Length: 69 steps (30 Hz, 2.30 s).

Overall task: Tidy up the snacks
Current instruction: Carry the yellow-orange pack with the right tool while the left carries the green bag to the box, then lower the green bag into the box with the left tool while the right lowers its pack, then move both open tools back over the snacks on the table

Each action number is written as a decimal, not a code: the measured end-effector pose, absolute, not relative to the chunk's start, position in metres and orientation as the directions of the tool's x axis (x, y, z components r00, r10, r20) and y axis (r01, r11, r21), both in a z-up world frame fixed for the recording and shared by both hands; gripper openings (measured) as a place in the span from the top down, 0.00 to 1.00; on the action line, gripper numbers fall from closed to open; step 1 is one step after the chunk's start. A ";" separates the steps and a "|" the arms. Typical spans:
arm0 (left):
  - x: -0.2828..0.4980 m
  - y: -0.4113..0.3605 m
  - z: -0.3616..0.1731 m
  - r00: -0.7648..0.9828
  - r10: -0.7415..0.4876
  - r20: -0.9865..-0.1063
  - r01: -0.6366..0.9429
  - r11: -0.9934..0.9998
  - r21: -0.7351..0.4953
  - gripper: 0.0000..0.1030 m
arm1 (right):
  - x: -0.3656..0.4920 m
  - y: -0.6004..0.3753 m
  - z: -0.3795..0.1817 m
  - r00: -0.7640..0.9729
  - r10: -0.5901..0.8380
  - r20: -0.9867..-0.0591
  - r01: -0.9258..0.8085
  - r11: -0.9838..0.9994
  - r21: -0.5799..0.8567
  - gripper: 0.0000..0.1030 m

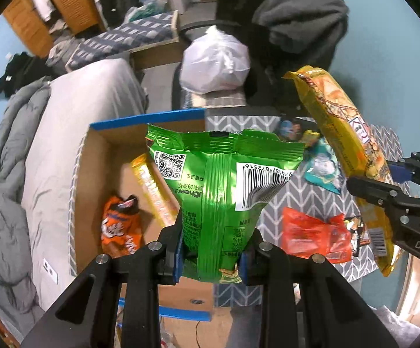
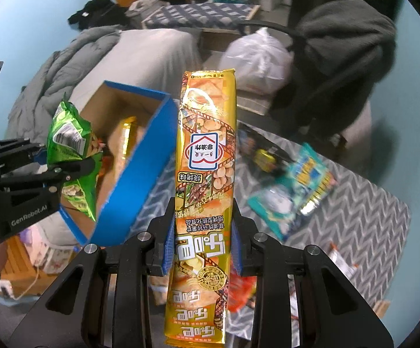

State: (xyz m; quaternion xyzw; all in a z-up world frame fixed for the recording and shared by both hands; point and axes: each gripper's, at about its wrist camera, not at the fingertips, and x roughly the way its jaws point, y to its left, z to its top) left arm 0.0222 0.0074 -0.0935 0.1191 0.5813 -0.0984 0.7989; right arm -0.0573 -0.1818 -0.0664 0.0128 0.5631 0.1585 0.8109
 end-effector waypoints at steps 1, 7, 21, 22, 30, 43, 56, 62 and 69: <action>0.023 0.013 -0.093 0.307 -0.012 -0.952 0.285 0.955 0.079 0.73 | -0.053 -0.174 -0.067 0.314 0.276 -0.908 -0.255 0.946 0.200 0.71; 0.032 0.053 -0.100 0.301 0.015 -0.954 0.210 0.974 0.082 0.73 | -0.031 -0.130 -0.078 0.278 0.324 -0.904 -0.324 0.918 0.229 0.71; 0.055 0.128 -0.134 0.248 0.082 -0.965 0.060 0.993 0.100 0.73 | 0.012 -0.031 -0.111 0.145 0.380 -0.914 -0.404 0.865 0.296 0.71; 0.057 0.131 -0.138 0.240 0.080 -0.968 0.054 0.994 0.095 0.73 | 0.016 -0.023 -0.115 0.131 0.382 -0.915 -0.407 0.862 0.302 0.71; 0.064 0.144 -0.166 0.184 0.102 -0.978 0.038 0.993 0.111 0.72 | 0.028 0.017 -0.142 0.066 0.365 -0.929 -0.425 0.852 0.305 0.71; 0.071 0.151 -0.180 0.146 0.113 -0.983 0.023 0.993 0.118 0.53 | 0.041 0.031 -0.151 0.072 0.352 -0.933 -0.401 0.867 0.296 0.63; 0.059 0.139 -0.150 0.186 0.109 -0.977 0.025 0.993 0.116 0.38 | 0.035 -0.003 -0.126 0.148 0.343 -0.928 -0.372 0.888 0.269 0.38; 0.052 0.125 -0.134 0.194 0.066 -0.979 0.032 0.997 0.074 0.38 | 0.024 -0.031 -0.112 0.188 0.323 -0.928 -0.337 0.908 0.248 0.33; 0.041 0.087 -0.117 0.211 0.013 -0.977 0.109 0.993 0.037 0.35 | 0.010 -0.075 -0.101 0.218 0.295 -0.930 -0.270 0.934 0.233 0.31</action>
